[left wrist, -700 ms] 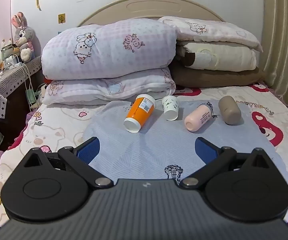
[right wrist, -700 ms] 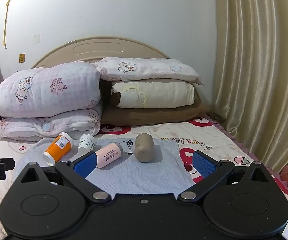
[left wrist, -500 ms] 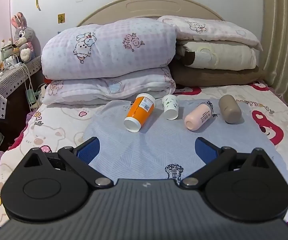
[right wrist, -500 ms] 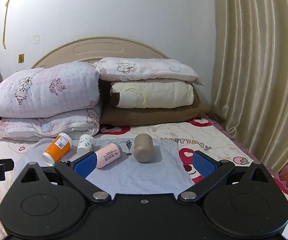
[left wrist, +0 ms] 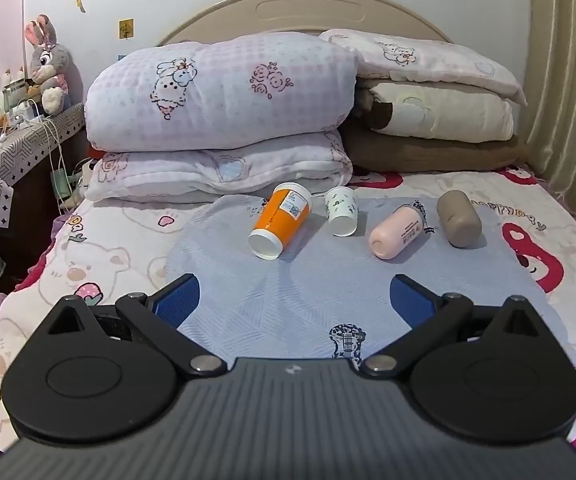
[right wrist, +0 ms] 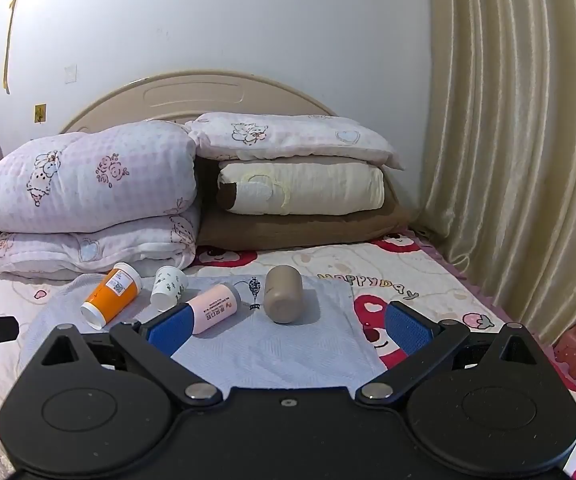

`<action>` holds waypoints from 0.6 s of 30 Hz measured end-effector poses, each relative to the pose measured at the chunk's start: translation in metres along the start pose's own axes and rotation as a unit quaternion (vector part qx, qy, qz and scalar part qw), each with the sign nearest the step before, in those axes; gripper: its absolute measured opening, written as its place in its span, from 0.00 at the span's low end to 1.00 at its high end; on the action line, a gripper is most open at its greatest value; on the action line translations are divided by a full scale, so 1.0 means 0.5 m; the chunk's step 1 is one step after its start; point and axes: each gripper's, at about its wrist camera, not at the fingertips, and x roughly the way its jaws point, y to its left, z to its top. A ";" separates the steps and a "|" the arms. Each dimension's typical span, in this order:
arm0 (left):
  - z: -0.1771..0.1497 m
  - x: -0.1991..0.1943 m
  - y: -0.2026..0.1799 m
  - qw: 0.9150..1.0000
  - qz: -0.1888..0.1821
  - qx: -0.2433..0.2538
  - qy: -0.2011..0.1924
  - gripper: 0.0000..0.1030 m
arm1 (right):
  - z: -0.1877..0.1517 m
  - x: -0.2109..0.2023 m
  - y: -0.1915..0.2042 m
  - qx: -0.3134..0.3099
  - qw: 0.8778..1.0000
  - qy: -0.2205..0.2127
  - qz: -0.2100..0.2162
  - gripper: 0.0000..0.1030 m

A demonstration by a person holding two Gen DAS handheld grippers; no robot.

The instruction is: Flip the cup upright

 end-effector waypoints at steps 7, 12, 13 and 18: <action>0.000 0.003 0.001 1.000 0.005 0.006 0.002 1.00 | 0.003 0.002 0.000 -0.001 1.000 0.007 0.001 1.00; -0.002 -0.009 0.000 1.000 -0.005 0.003 -0.006 1.00 | 0.003 0.005 0.001 0.000 1.000 0.009 0.001 1.00; -0.001 -0.010 0.001 1.000 -0.005 0.003 -0.007 1.00 | 0.003 0.005 0.000 0.000 1.000 0.010 0.001 1.00; -0.004 -0.008 -0.004 1.000 -0.003 0.005 -0.008 1.00 | 0.000 0.006 0.003 0.002 1.000 0.011 0.004 1.00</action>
